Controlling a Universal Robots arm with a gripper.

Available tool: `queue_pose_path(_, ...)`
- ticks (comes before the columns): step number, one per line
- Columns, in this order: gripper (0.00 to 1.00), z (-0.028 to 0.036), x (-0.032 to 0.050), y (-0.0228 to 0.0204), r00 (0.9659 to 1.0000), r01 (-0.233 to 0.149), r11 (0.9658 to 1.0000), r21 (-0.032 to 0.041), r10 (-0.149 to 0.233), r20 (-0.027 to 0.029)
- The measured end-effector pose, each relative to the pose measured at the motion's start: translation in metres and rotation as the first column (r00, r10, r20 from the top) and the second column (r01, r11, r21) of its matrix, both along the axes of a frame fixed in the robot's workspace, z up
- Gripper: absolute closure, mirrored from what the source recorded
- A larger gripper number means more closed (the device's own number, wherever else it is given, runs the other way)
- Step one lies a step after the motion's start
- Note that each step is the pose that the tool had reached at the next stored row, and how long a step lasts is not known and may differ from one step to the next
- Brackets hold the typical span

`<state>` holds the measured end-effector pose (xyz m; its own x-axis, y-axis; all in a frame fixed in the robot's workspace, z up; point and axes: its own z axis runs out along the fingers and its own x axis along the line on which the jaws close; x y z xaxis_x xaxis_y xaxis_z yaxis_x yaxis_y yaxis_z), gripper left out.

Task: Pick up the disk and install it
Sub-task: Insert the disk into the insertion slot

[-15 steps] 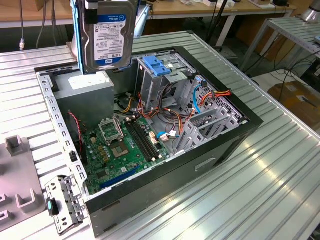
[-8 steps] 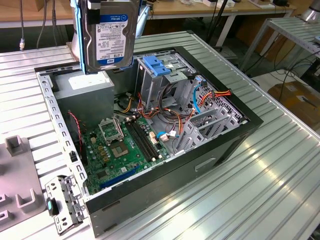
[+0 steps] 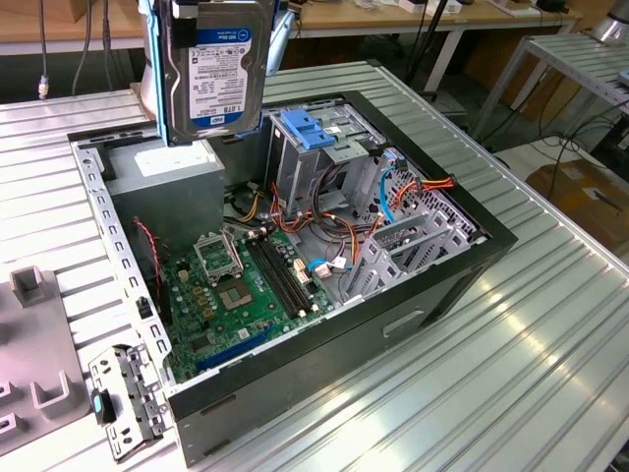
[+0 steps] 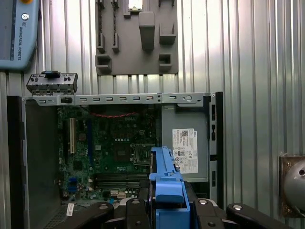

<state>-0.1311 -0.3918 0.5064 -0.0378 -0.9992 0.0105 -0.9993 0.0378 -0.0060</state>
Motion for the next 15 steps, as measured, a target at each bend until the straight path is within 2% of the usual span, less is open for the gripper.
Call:
queue_pose_path(9,0.63,0.0,-0.0001,-0.007,1.0,0.0,1.0,0.0,0.0,0.0)
queue_pose_path(15,0.63,0.0,-0.0001,-0.0092,1.0,0.0,1.0,0.0,0.0,0.0)
